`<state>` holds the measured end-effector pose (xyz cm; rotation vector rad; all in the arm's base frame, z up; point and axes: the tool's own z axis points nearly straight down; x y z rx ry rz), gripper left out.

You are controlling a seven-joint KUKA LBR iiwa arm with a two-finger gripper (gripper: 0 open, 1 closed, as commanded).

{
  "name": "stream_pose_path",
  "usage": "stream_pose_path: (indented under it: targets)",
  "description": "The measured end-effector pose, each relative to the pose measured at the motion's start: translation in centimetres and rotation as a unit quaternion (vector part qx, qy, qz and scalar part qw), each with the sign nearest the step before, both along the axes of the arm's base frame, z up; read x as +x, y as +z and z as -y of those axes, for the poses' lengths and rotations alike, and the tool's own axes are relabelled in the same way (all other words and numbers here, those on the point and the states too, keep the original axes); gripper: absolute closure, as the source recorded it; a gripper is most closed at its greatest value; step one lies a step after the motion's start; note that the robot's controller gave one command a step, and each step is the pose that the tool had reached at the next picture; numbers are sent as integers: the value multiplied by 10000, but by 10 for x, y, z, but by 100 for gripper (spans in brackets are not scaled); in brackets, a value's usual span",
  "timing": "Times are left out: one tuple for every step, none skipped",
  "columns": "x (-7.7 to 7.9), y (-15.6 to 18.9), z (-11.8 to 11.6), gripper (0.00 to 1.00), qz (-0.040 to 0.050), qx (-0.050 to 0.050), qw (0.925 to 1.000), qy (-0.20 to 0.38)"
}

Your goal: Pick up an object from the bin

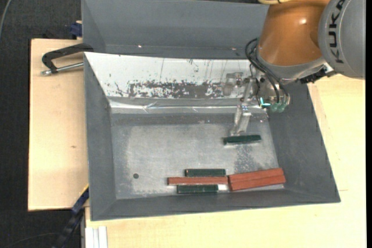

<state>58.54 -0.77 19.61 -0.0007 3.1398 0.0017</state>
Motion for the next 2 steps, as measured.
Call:
stream_pose_path:
  targets:
    - [-48, -116, 50, 0, -47, -5, 10000, 77]
    - [-44, -111, 48, 100, 4, -3, 10000, 91]
